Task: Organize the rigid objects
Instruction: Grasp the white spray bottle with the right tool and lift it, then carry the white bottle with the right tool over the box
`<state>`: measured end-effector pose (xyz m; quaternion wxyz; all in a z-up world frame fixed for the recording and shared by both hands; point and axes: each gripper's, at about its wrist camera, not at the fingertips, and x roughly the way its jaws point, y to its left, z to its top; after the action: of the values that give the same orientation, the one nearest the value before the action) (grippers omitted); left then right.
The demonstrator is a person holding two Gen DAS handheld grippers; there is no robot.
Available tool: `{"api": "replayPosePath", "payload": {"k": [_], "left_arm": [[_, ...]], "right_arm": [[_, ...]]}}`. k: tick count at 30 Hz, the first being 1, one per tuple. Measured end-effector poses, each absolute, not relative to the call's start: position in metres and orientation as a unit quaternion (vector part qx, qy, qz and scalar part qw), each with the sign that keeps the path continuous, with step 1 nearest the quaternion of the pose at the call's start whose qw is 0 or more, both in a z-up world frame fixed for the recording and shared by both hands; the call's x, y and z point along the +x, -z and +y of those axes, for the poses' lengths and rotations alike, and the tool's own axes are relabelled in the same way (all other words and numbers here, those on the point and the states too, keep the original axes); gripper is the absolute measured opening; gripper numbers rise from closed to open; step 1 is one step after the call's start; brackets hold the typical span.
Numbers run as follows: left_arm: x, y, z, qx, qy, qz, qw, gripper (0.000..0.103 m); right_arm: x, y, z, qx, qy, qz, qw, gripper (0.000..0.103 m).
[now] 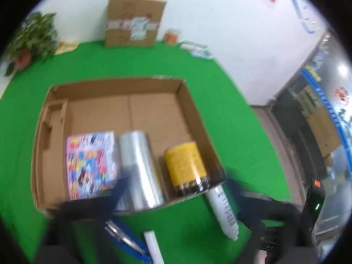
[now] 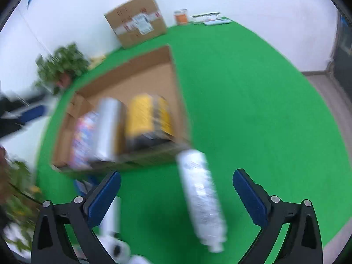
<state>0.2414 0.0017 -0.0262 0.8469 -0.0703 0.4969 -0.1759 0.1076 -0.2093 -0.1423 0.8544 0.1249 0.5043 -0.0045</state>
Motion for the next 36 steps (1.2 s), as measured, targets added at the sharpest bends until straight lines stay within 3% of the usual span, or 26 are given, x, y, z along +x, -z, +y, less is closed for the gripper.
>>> {"api": "replayPosePath", "payload": {"k": [7, 10, 12, 14, 31, 34, 36], "left_arm": [[0.229, 0.056, -0.019, -0.081, 0.221, 0.551, 0.8, 0.102], [0.222, 0.066, -0.027, -0.08, 0.229, 0.568, 0.787, 0.102], [0.219, 0.074, -0.032, -0.079, 0.236, 0.58, 0.775, 0.102], [0.216, 0.082, -0.04, -0.08, 0.25, 0.592, 0.762, 0.102], [0.214, 0.2, -0.144, -0.099, 0.346, 0.7, 0.617, 0.1], [0.211, 0.205, -0.157, -0.095, 0.346, 0.711, 0.605, 0.09], [0.206, 0.209, -0.161, -0.089, 0.342, 0.722, 0.595, 0.071]], "right_arm": [[0.073, 0.211, -0.224, 0.082, 0.019, 0.566, 0.82, 0.102], [0.072, 0.227, -0.22, 0.088, 0.017, 0.57, 0.817, 0.095], [0.074, 0.238, -0.215, 0.082, 0.017, 0.58, 0.81, 0.066], [0.074, 0.244, -0.212, 0.083, 0.01, 0.588, 0.804, 0.048], [-0.007, 0.242, -0.197, 0.124, 0.016, 0.563, 0.817, 0.045], [-0.01, 0.241, -0.194, 0.127, 0.016, 0.566, 0.814, 0.045], [-0.01, 0.24, -0.193, 0.133, 0.013, 0.568, 0.812, 0.045]]}}
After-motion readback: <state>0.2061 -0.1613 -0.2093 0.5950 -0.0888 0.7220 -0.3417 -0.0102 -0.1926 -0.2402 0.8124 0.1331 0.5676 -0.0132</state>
